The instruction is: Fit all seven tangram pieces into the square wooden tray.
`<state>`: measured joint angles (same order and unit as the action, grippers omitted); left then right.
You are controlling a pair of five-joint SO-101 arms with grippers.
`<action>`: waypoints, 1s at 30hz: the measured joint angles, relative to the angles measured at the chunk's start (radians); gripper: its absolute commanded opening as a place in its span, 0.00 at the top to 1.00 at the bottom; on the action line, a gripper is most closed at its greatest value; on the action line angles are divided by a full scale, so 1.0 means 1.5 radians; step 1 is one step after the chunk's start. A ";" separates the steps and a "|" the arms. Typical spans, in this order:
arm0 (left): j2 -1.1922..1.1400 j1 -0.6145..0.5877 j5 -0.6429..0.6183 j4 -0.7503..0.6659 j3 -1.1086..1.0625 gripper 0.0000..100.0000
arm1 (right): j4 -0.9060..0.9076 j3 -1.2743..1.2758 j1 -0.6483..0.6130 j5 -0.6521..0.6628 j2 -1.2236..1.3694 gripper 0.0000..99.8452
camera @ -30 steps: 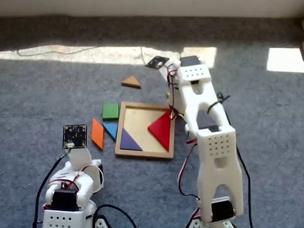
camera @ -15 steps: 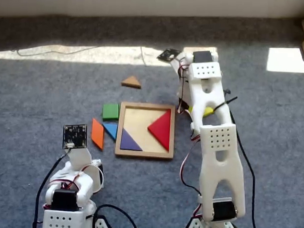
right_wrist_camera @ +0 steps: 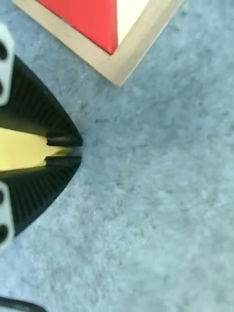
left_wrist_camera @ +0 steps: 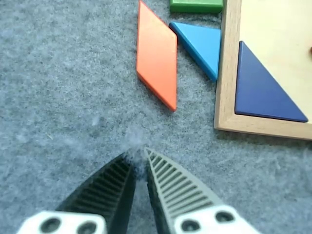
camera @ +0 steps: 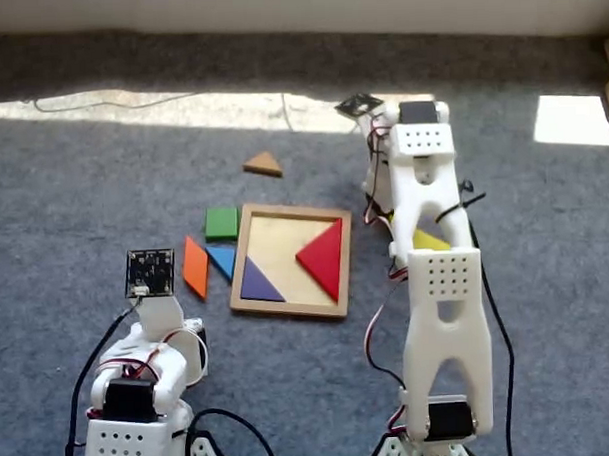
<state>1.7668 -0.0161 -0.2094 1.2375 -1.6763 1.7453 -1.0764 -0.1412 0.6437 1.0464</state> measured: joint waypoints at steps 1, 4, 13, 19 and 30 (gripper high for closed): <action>0.000 0.000 0.000 0.000 0.000 1.00 | 0.000 0.023 -0.001 0.000 -0.015 0.75; 0.000 0.000 0.000 0.000 0.000 1.00 | 0.000 0.108 -0.001 -0.001 -0.074 0.69; 0.000 0.000 0.000 0.000 0.000 1.00 | 0.000 0.401 0.000 0.063 -0.276 0.68; 0.000 0.000 0.000 0.000 0.000 1.00 | -0.085 0.563 0.019 0.130 -0.321 0.68; 0.000 0.000 0.000 0.000 0.000 1.00 | -0.165 0.628 0.045 0.166 -0.336 0.68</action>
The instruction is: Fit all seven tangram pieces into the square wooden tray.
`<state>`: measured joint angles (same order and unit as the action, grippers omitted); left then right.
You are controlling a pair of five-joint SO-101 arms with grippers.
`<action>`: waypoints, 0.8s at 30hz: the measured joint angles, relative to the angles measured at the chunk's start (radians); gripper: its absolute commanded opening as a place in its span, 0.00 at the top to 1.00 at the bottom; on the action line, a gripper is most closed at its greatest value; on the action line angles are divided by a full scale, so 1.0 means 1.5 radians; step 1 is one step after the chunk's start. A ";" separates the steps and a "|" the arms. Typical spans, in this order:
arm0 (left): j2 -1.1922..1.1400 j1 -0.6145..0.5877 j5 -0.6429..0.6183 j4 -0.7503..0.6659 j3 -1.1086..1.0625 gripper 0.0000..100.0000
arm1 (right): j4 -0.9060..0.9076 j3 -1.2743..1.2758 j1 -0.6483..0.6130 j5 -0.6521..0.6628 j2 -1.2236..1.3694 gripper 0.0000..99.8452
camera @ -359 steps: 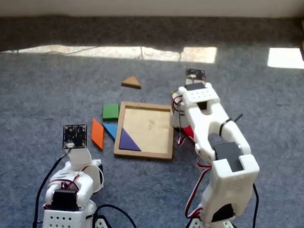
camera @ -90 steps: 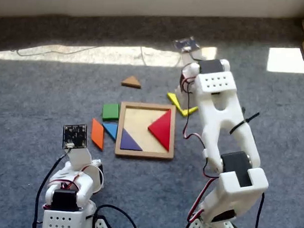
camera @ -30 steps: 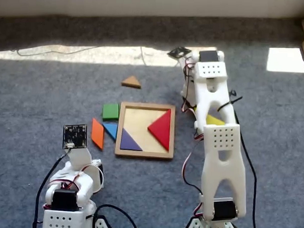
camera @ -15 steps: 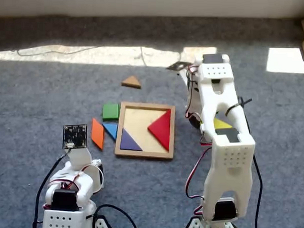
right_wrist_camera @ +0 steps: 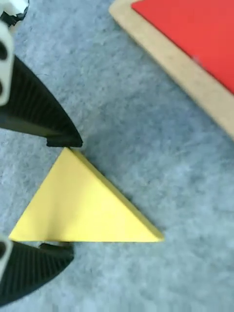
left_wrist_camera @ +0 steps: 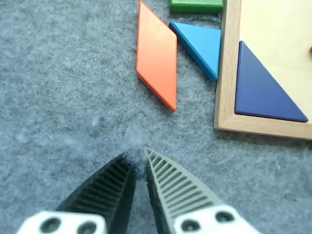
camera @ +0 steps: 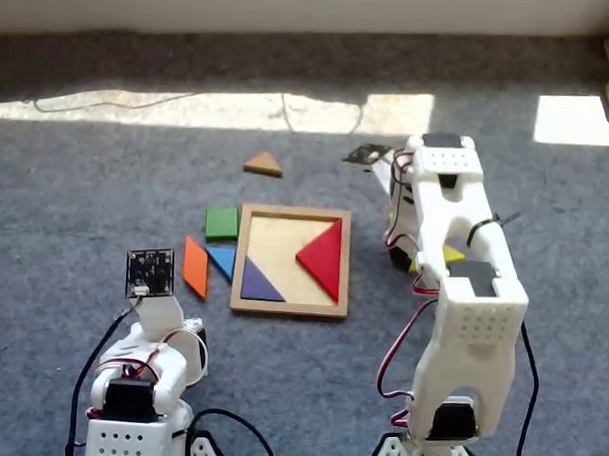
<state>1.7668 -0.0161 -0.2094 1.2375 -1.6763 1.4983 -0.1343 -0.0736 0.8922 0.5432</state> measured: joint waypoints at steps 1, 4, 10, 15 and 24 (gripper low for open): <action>0.000 0.000 0.000 0.000 0.000 1.00 | -0.001 0.008 0.000 0.007 -0.004 0.68; 0.000 0.000 0.000 0.000 0.000 1.00 | -0.015 0.035 0.001 0.032 -0.015 0.68; 0.000 0.000 0.000 0.000 0.000 1.00 | -0.087 0.109 0.008 0.041 -0.032 0.69; 0.000 0.000 0.000 0.000 0.000 1.00 | -0.092 0.116 0.010 0.041 -0.034 0.77; 0.000 0.000 0.000 0.000 0.000 1.00 | -0.089 0.095 0.025 0.042 -0.031 0.84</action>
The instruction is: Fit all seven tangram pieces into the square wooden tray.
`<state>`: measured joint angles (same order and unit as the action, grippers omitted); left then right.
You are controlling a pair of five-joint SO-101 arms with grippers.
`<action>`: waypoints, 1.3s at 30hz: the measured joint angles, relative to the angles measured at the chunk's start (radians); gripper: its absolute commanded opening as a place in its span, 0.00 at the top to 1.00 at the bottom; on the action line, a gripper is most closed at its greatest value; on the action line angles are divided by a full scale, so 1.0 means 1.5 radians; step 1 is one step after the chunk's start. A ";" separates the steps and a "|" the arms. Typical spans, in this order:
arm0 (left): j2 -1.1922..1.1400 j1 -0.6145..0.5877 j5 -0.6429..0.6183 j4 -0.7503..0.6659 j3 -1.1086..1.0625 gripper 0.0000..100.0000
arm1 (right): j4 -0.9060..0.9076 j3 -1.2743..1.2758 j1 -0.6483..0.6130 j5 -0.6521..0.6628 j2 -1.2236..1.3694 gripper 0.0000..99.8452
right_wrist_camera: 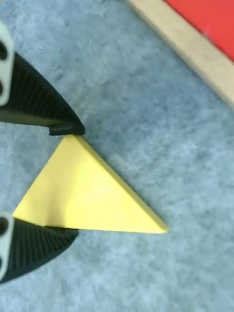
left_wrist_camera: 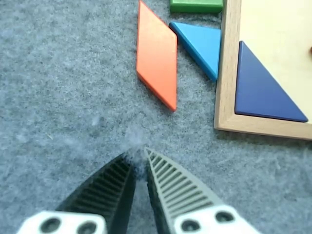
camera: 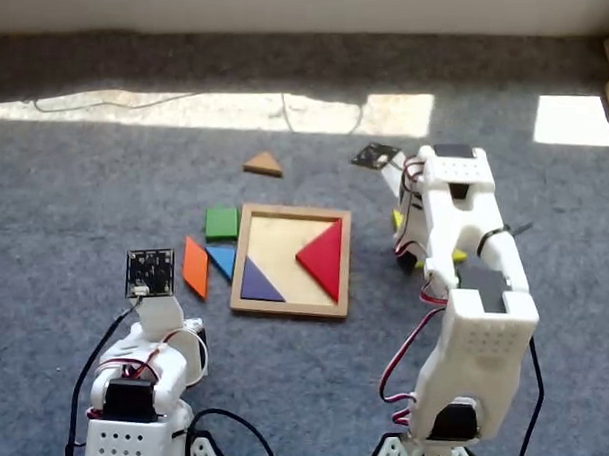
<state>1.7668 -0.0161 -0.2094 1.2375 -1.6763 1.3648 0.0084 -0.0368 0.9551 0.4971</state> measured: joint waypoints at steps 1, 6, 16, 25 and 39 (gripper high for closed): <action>0.000 0.000 0.000 0.000 0.000 1.00 | 0.008 -0.007 0.000 0.000 -0.011 0.84; 0.000 0.000 0.000 0.000 0.000 1.00 | 0.053 -0.014 -0.003 0.002 -0.050 0.84; 0.000 0.000 0.000 0.000 0.000 1.00 | 0.062 -0.014 -0.152 0.002 -0.155 0.84; 0.000 0.000 0.000 0.000 0.000 1.00 | -0.073 -0.013 -0.303 0.002 -0.158 0.84; 0.000 0.000 0.000 0.000 0.000 1.00 | -0.190 -0.013 -0.381 -0.058 -0.119 0.83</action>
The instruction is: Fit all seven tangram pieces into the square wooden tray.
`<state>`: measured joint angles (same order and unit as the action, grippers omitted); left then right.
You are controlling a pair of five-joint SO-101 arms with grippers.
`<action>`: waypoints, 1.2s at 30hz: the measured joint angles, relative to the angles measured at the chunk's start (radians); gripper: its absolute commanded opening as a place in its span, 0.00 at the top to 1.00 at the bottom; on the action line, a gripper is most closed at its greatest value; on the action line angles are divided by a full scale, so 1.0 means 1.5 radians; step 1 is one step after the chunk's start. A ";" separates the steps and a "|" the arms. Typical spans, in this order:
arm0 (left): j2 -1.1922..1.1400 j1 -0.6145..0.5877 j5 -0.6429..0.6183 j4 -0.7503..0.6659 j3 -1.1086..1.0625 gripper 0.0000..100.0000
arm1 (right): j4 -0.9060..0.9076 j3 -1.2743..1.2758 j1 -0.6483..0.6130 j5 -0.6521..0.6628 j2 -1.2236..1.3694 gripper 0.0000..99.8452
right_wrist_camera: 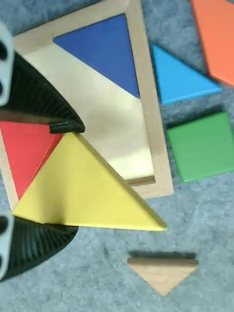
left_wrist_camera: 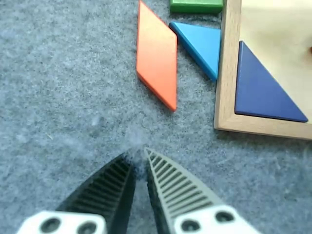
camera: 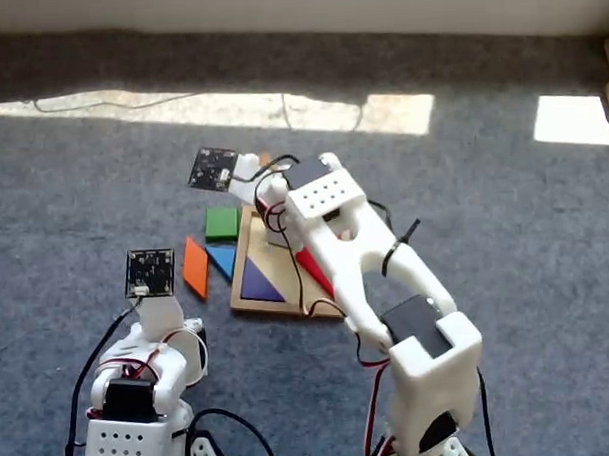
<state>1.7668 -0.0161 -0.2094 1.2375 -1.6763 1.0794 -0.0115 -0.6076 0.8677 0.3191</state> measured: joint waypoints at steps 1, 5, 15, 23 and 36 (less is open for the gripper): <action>0.000 0.000 0.000 0.000 0.000 1.00 | 0.000 0.000 0.000 0.000 0.014 0.80; 0.000 0.000 0.000 0.000 0.000 1.00 | 0.000 0.001 0.000 0.000 0.038 0.65; 0.000 0.000 0.000 0.000 0.000 1.00 | 0.081 -0.027 -0.001 -0.002 0.038 0.71; 0.000 0.000 0.000 0.000 0.000 1.00 | 0.158 -0.125 -0.001 -0.007 0.038 0.99; 0.000 0.000 0.000 0.000 0.000 1.00 | -0.060 -0.071 0.004 -0.231 0.038 0.99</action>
<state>1.7668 -0.0161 -0.2094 1.2375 -1.6763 0.9889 -0.1174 -0.6015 0.5209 0.3759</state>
